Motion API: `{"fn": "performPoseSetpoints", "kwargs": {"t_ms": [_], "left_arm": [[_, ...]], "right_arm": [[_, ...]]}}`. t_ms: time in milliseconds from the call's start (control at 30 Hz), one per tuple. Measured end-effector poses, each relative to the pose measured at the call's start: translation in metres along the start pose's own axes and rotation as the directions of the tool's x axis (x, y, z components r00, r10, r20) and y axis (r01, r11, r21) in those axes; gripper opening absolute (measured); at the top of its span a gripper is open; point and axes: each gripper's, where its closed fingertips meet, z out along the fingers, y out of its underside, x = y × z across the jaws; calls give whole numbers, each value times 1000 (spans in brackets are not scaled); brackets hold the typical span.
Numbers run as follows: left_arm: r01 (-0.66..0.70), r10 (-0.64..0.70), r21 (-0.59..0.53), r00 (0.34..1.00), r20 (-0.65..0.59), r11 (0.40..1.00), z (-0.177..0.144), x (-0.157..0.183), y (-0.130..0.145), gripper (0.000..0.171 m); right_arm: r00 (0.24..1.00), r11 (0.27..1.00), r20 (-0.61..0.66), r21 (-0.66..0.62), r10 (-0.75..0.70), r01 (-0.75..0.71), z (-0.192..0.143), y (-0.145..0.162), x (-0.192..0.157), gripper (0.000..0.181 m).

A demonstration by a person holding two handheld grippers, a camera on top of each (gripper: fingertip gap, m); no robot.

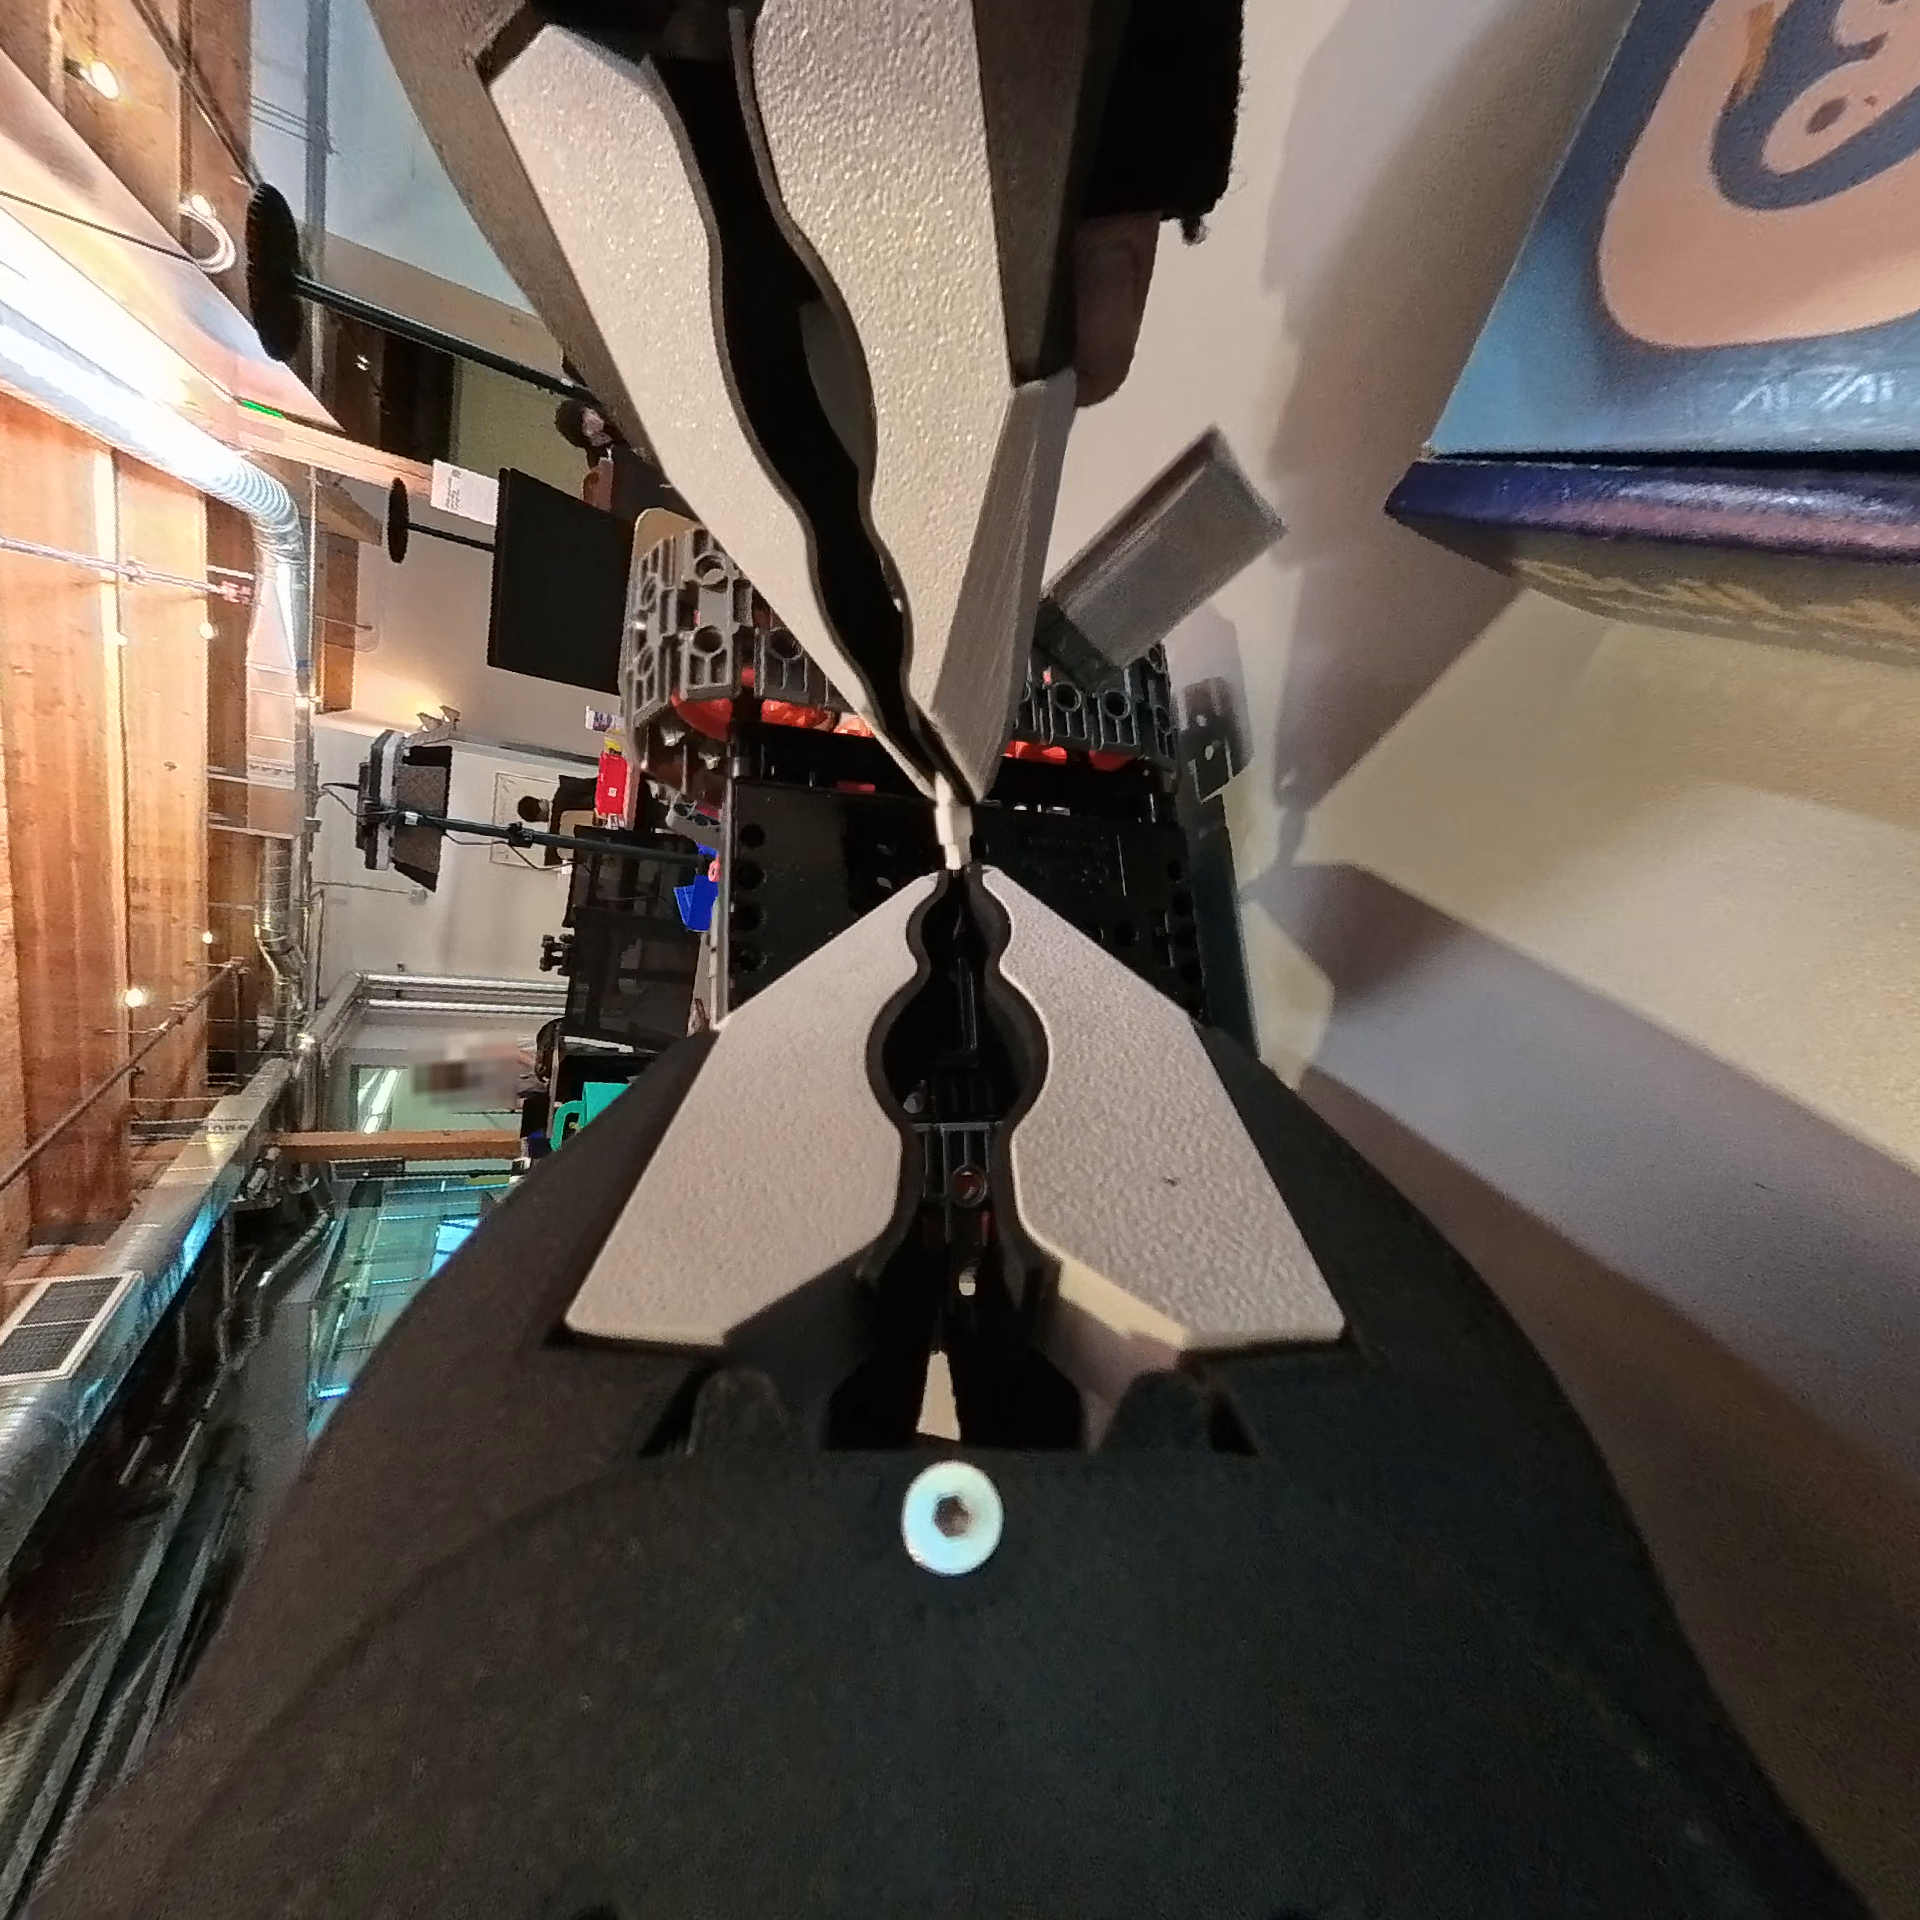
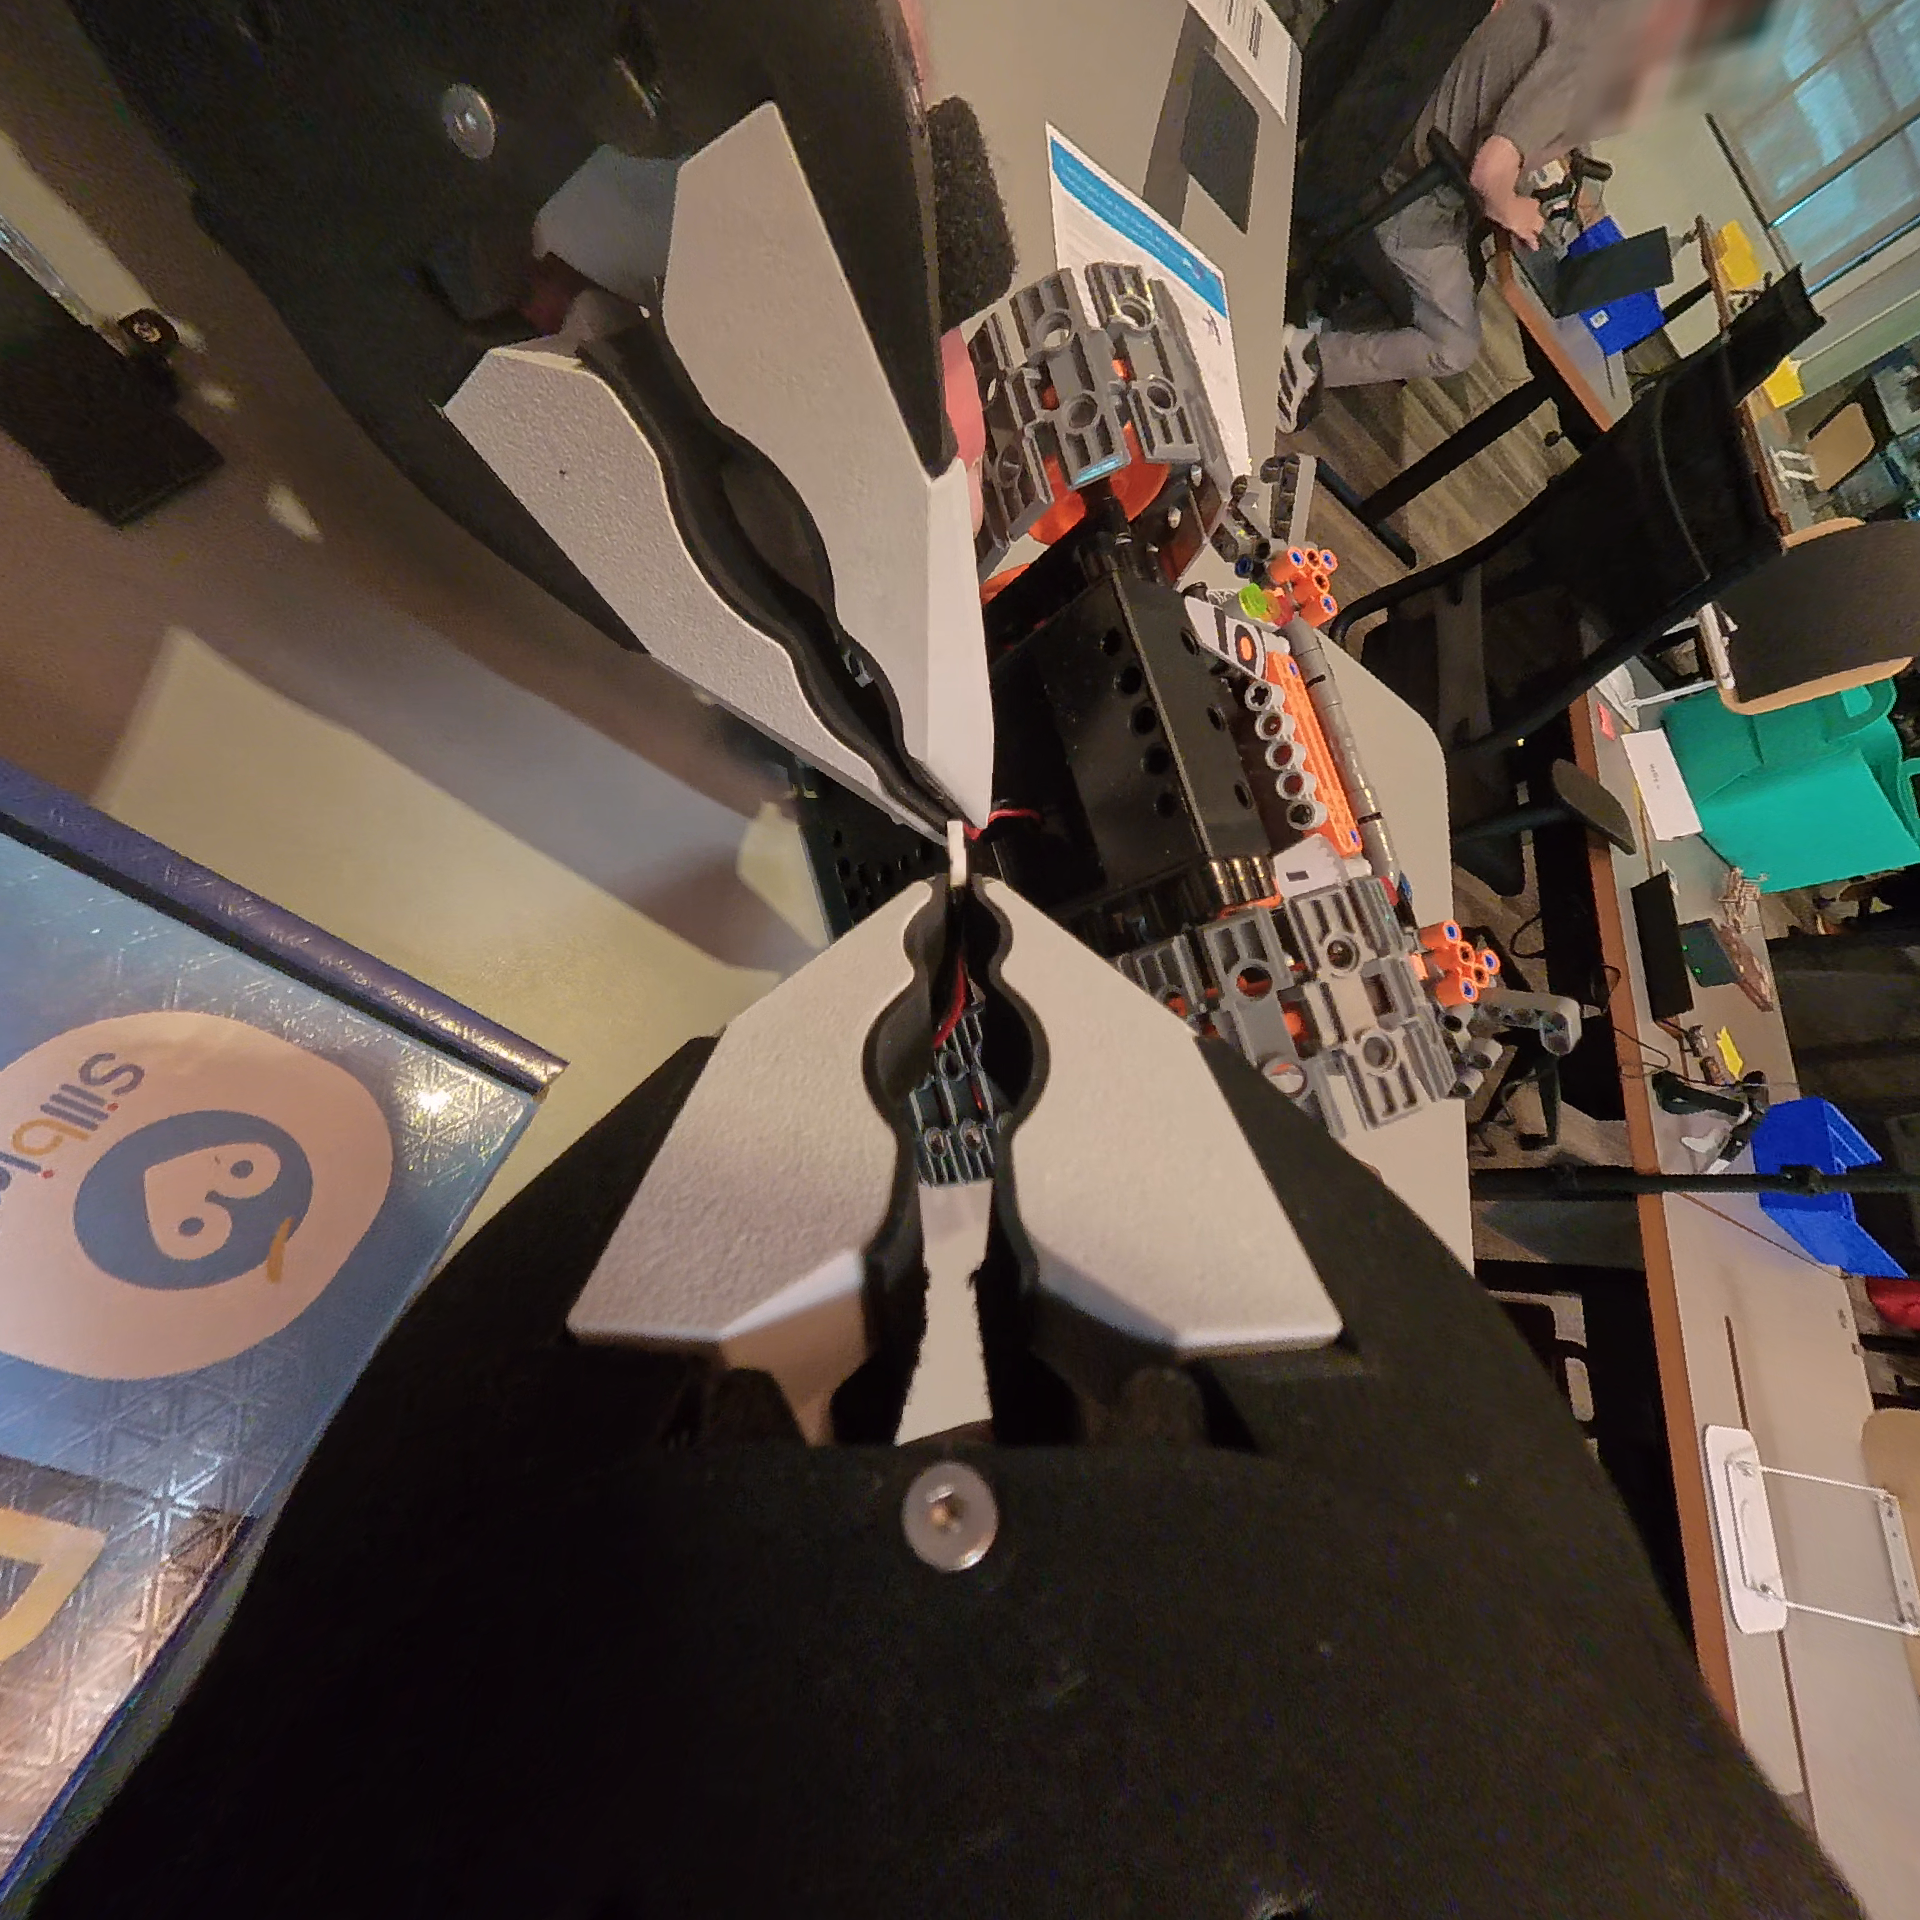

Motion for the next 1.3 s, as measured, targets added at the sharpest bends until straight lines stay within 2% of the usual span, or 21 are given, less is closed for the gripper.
{"fn": "performPoseSetpoints", "kwargs": {"t_ms": [1300], "left_arm": [[38,-39,-47,999,-31,998,-2,8,4,0]], "right_arm": [[1000,1000,12,-22,4,-4,11,-2,-8,0]]}}
